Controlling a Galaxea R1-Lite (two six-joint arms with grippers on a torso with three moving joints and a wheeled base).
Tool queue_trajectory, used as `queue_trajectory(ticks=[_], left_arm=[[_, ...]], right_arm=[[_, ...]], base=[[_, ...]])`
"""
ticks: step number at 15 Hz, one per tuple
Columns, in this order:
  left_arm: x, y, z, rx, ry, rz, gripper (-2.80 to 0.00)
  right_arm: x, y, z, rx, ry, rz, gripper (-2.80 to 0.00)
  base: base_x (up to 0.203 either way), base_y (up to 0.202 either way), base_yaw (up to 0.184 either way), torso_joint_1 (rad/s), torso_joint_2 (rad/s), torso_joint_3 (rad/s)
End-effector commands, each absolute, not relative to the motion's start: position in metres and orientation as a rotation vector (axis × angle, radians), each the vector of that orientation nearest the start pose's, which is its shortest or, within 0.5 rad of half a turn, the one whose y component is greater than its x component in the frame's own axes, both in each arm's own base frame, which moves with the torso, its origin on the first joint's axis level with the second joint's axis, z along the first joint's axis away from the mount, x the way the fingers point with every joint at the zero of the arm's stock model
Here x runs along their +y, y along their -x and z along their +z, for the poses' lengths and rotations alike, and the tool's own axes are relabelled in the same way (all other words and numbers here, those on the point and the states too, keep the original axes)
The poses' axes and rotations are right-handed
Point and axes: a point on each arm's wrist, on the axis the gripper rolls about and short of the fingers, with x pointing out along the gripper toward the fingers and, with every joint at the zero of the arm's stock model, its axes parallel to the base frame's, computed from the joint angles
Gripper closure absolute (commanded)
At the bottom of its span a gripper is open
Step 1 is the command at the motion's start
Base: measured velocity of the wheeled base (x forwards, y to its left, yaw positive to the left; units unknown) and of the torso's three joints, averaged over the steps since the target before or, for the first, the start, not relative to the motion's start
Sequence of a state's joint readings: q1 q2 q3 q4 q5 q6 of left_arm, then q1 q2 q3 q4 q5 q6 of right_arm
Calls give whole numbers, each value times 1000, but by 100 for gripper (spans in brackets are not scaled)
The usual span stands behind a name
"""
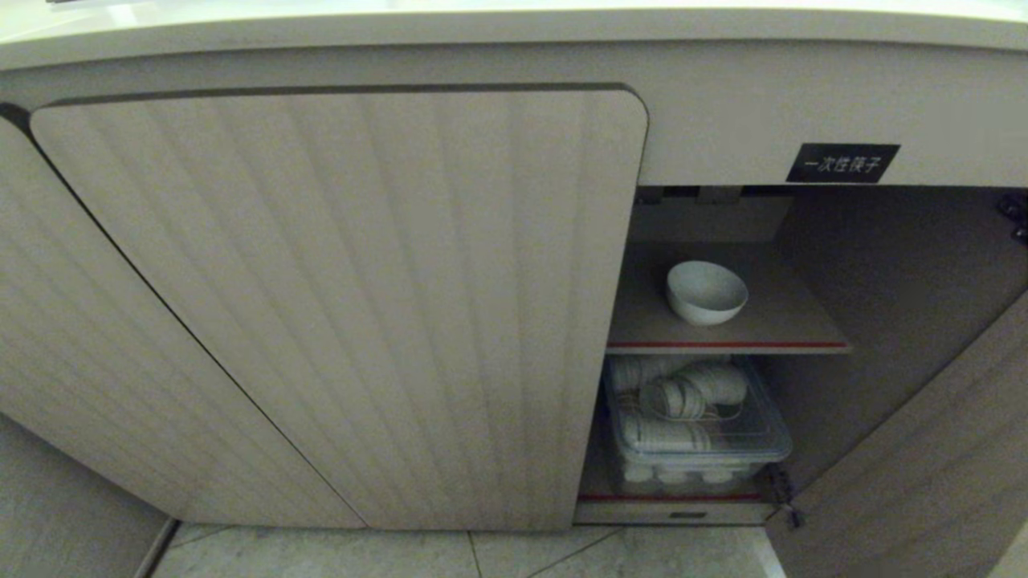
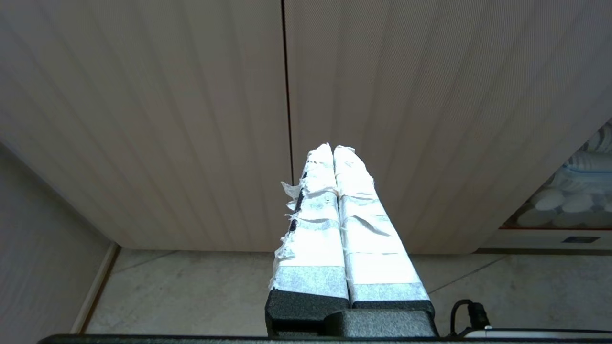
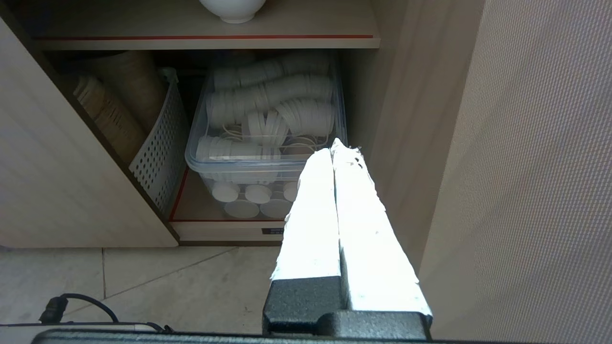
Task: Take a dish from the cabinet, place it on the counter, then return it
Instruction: Close the cabinet door
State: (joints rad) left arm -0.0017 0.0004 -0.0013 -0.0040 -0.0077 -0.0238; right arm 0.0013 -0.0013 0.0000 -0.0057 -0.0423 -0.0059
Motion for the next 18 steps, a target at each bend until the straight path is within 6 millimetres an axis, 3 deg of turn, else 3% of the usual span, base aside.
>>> queue_trajectory(ticks=[1, 18], left_arm=[[0, 23, 76, -6, 25, -9, 0], [0, 23, 76, -6, 23, -9, 0]], right_arm=[[-1, 23, 76, -6, 8, -41, 0], [-1, 23, 76, -6, 6, -41, 0]], base=[[0, 0, 0, 0, 0, 0], [0, 0, 0, 0, 0, 0]])
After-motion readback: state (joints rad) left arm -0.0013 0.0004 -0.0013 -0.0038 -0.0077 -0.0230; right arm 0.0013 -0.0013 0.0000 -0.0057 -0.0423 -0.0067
